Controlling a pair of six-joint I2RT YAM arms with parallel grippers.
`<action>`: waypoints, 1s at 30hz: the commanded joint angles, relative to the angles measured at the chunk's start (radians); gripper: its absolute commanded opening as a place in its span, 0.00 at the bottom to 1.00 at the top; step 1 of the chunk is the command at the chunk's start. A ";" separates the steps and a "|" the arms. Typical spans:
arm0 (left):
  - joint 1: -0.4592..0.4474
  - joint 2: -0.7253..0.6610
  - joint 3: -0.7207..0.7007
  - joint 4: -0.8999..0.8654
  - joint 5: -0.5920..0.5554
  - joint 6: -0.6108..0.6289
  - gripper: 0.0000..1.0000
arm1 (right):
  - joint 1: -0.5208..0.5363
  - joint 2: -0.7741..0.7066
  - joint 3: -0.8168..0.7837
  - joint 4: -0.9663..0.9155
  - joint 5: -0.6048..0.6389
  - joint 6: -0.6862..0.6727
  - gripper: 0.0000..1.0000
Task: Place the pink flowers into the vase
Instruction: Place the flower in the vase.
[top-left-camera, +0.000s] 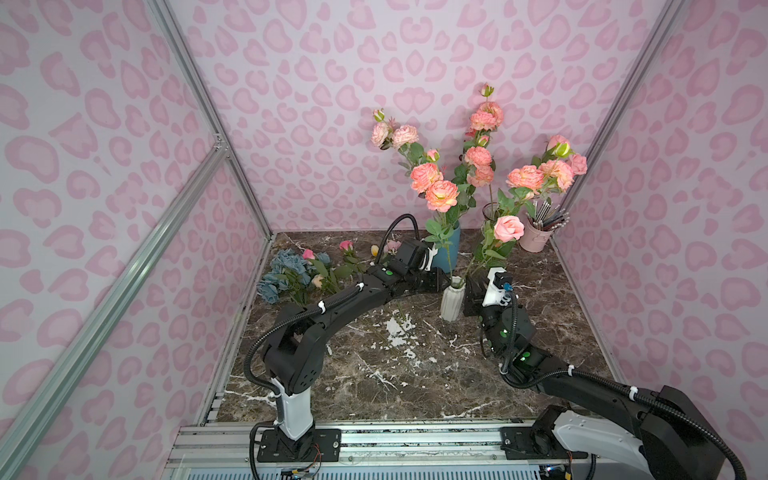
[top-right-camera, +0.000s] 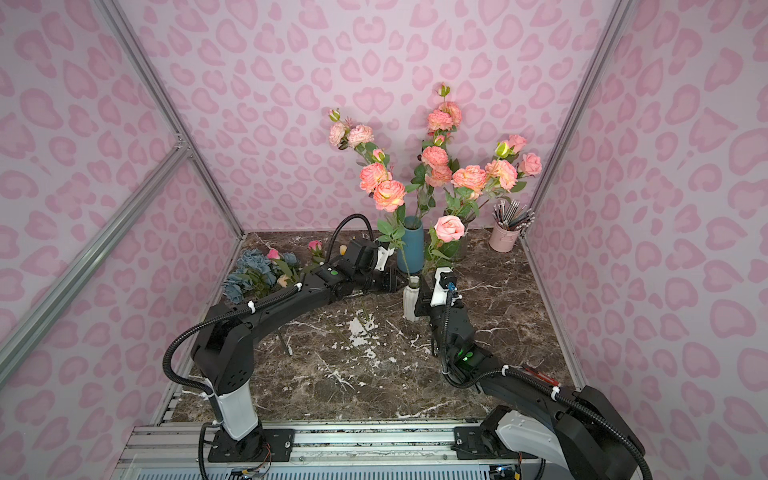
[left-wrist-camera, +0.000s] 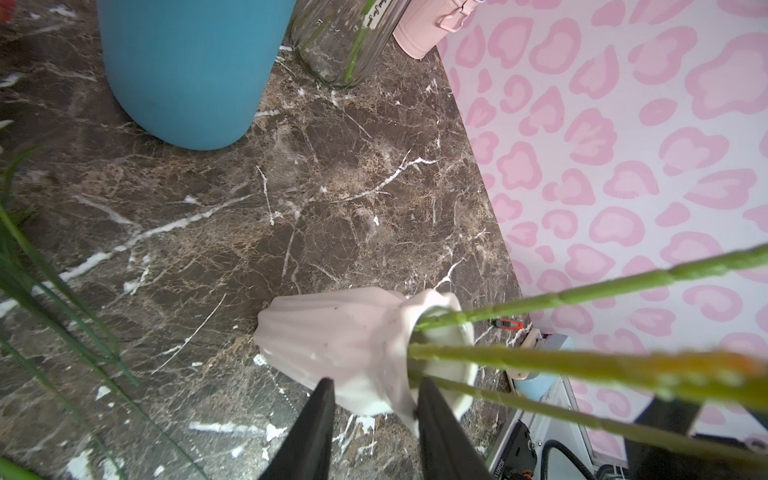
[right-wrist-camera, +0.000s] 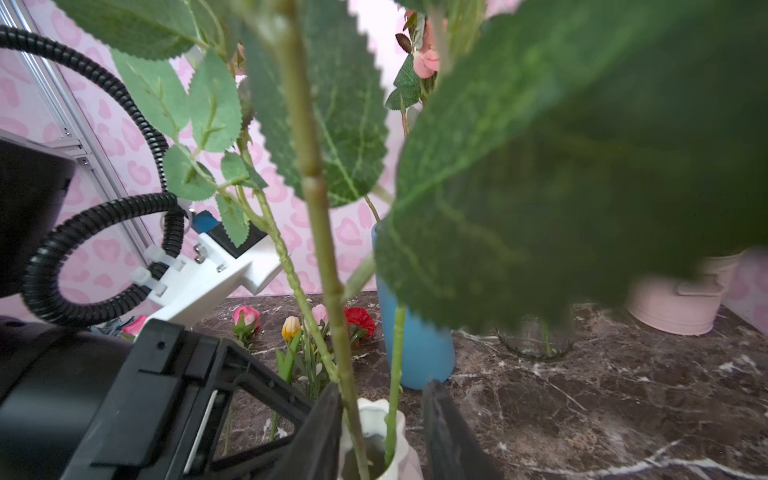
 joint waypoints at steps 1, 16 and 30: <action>-0.001 0.000 0.013 -0.021 -0.013 0.001 0.37 | 0.000 -0.025 -0.001 -0.057 -0.016 0.033 0.39; -0.006 0.010 0.042 -0.023 -0.004 0.001 0.37 | -0.002 -0.254 -0.069 -0.348 -0.044 0.139 0.41; -0.012 0.002 0.042 -0.013 -0.005 -0.005 0.37 | -0.123 -0.234 -0.077 -0.576 -0.146 0.340 0.40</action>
